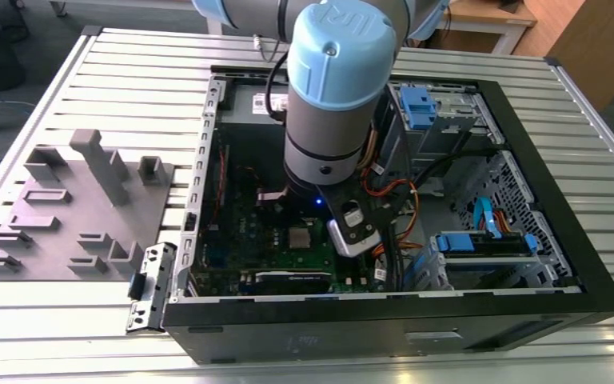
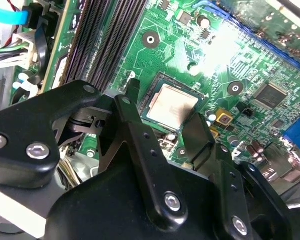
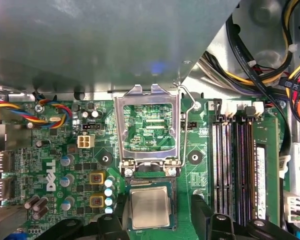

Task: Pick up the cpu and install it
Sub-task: 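Place the cpu into insertion slot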

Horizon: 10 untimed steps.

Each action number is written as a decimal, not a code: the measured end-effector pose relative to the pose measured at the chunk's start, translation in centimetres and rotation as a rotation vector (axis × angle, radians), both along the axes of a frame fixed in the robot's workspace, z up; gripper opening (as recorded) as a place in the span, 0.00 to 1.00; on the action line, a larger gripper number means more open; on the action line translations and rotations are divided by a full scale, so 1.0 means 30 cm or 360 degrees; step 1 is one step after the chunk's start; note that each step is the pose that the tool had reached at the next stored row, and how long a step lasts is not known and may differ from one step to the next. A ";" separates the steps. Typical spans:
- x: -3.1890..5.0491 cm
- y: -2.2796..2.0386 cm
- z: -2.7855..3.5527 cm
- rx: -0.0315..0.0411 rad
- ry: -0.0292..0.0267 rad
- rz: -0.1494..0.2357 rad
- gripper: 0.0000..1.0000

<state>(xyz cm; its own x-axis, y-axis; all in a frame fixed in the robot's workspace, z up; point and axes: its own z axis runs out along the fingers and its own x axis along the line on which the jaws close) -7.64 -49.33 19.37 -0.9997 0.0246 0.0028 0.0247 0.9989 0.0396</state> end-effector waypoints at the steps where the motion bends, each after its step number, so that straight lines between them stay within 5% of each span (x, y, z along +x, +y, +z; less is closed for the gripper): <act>1: 0.002 0.000 -0.001 0.0000 0.00000 -0.0001 0.62; 10: 0.002 0.001 -0.008 -0.0010 0.00001 -0.0002 0.62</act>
<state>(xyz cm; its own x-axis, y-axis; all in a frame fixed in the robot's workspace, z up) -7.57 -49.31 19.13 -0.9997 0.0256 0.0028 0.0257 0.9991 0.0332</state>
